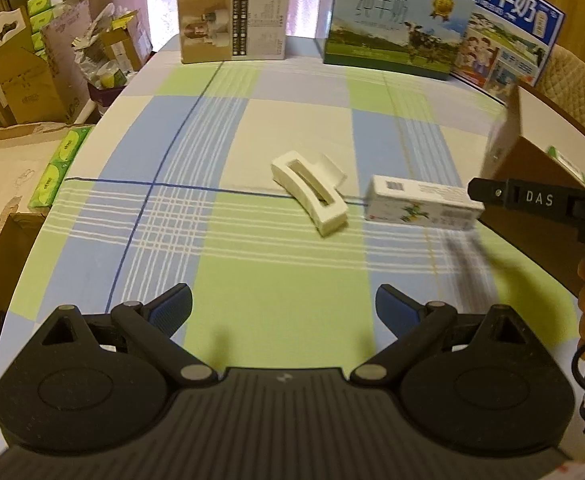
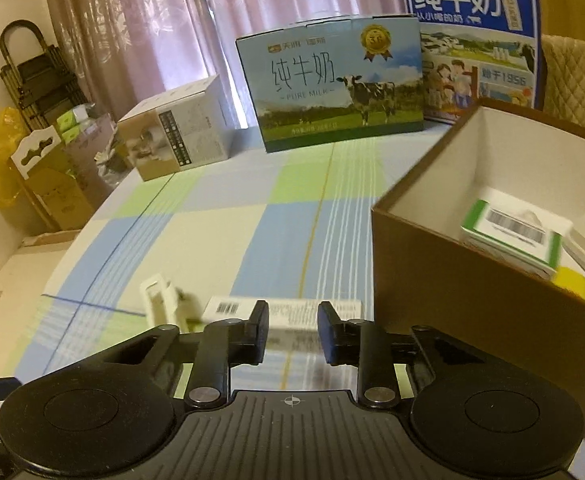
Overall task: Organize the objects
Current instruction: 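Grasp the white medicine box with the right tool, then grasp the white hair clip with the left tool while the right tool holds the medicine box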
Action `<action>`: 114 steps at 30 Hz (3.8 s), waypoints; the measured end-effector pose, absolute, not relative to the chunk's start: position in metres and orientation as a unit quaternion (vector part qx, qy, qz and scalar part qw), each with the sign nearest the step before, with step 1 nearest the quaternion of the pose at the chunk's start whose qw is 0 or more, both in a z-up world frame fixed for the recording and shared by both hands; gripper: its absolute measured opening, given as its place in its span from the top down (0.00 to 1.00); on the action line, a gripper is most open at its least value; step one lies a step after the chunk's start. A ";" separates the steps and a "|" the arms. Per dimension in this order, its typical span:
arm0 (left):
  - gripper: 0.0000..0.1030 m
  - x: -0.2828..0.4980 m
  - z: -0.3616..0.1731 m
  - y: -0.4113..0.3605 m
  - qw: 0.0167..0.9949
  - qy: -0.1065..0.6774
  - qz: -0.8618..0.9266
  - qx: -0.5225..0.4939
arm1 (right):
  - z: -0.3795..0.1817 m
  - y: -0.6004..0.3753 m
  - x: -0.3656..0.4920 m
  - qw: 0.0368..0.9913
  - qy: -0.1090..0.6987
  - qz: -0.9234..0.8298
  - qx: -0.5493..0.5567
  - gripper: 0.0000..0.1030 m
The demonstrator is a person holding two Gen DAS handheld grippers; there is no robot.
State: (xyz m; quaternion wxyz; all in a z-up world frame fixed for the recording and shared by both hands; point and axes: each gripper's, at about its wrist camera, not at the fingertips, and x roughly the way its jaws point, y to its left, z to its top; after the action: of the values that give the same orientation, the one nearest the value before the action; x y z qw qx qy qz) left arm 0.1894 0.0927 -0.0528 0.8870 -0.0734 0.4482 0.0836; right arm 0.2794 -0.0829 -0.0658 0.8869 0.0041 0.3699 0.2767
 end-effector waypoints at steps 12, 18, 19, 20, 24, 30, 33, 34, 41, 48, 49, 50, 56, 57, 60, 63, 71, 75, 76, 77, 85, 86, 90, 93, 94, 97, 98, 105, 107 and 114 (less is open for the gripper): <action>0.06 0.201 -0.067 0.107 0.884 0.450 0.093 -0.081 | -0.102 -0.063 0.317 0.887 0.363 0.281 -0.046 0.76; 0.06 0.197 -0.071 0.108 0.881 0.455 0.093 -0.086 | -0.096 -0.068 0.320 0.868 0.406 0.283 -0.023 0.76; 0.06 0.196 -0.071 0.109 0.881 0.456 0.093 -0.087 | -0.095 -0.070 0.320 0.862 0.419 0.284 -0.013 0.76; 0.06 0.196 -0.072 0.110 0.881 0.456 0.094 -0.089 | -0.094 -0.072 0.319 0.858 0.428 0.284 -0.005 0.76; 0.06 0.195 -0.071 0.111 0.880 0.457 0.094 -0.091 | -0.091 -0.080 0.311 0.835 0.460 0.301 0.018 0.67; 0.06 0.195 -0.071 0.112 0.880 0.455 0.095 -0.097 | -0.091 -0.074 0.280 0.839 0.424 0.335 -0.066 0.42; 0.06 0.196 -0.071 0.113 0.879 0.456 0.095 -0.100 | -0.099 -0.064 0.266 0.844 0.397 0.335 -0.134 0.45; 0.06 0.197 -0.072 0.113 0.879 0.456 0.094 -0.101 | -0.101 -0.062 0.263 0.846 0.388 0.335 -0.147 0.50; 0.06 0.213 -0.077 0.107 0.881 0.454 0.080 -0.108 | -0.108 -0.064 0.257 0.856 0.372 0.331 -0.143 0.66; 0.07 0.249 -0.085 0.091 0.893 0.435 0.065 -0.097 | -0.107 -0.075 0.245 0.872 0.355 0.311 -0.127 0.73; 0.09 0.254 -0.087 0.089 0.894 0.433 0.067 -0.093 | -0.107 -0.078 0.243 0.875 0.354 0.304 -0.125 0.74; 0.11 0.259 -0.089 0.088 0.894 0.432 0.068 -0.092 | -0.107 -0.081 0.243 0.878 0.354 0.297 -0.122 0.75; 0.17 0.281 -0.099 0.087 0.893 0.434 0.076 -0.089 | -0.105 -0.107 0.244 0.894 0.361 0.244 -0.107 0.78; 0.18 0.283 -0.100 0.087 0.894 0.433 0.077 -0.087 | -0.105 -0.111 0.244 0.895 0.362 0.240 -0.105 0.78; 0.23 0.290 -0.105 0.087 0.891 0.438 0.083 -0.082 | -0.104 -0.117 0.246 0.893 0.366 0.241 -0.100 0.77; 0.31 0.296 -0.111 0.087 0.889 0.442 0.089 -0.080 | -0.103 -0.117 0.247 0.892 0.369 0.241 -0.101 0.77; 0.71 0.302 -0.112 0.084 0.889 0.447 0.075 -0.070 | -0.102 -0.120 0.249 0.890 0.374 0.244 -0.090 0.77; 0.71 0.295 -0.110 0.084 0.889 0.447 0.069 -0.067 | -0.102 -0.121 0.248 0.889 0.376 0.247 -0.090 0.78; 0.71 0.293 -0.109 0.083 0.889 0.448 0.068 -0.064 | -0.102 -0.121 0.247 0.888 0.378 0.247 -0.088 0.78; 0.71 0.290 -0.109 0.082 0.889 0.449 0.066 -0.062 | -0.102 -0.122 0.246 0.888 0.379 0.247 -0.088 0.78; 0.71 0.250 -0.103 0.069 0.877 0.475 0.042 -0.061 | -0.099 -0.134 0.228 0.883 0.394 0.241 -0.086 0.78; 0.71 0.243 -0.102 0.066 0.876 0.477 0.038 -0.062 | -0.098 -0.136 0.224 0.882 0.395 0.240 -0.086 0.78; 0.71 0.210 -0.100 0.054 0.870 0.490 0.016 -0.061 | -0.095 -0.149 0.201 0.878 0.407 0.236 -0.083 0.78; 0.71 0.182 -0.097 0.044 0.867 0.495 0.000 -0.056 | -0.093 -0.160 0.182 0.876 0.415 0.234 -0.077 0.78; 0.71 0.174 -0.096 0.040 0.866 0.498 -0.006 -0.052 | -0.092 -0.164 0.173 0.875 0.417 0.235 -0.078 0.78; 0.71 0.149 -0.094 0.033 0.863 0.503 -0.016 -0.046 | -0.091 -0.172 0.149 0.872 0.420 0.239 -0.085 0.78; 0.71 0.142 -0.094 0.032 0.863 0.504 -0.020 -0.045 | -0.090 -0.173 0.143 0.870 0.422 0.240 -0.086 0.78; 0.71 0.099 -0.093 0.019 0.857 0.513 -0.034 -0.029 | -0.086 -0.184 0.101 0.858 0.436 0.253 -0.097 0.78; 0.71 0.093 -0.092 0.014 0.857 0.514 -0.036 -0.026 | -0.086 -0.185 0.096 0.855 0.443 0.254 -0.092 0.78; 0.60 0.092 -0.084 0.007 0.862 0.505 -0.030 -0.029 | -0.082 -0.184 0.100 0.853 0.456 0.248 -0.065 0.73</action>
State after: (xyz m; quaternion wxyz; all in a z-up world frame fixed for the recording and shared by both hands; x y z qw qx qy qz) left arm 0.0924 0.0067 -0.0836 0.8620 -0.0286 0.5053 -0.0297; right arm 0.1003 -0.1837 -0.0817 0.8526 -0.0646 0.4555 0.2478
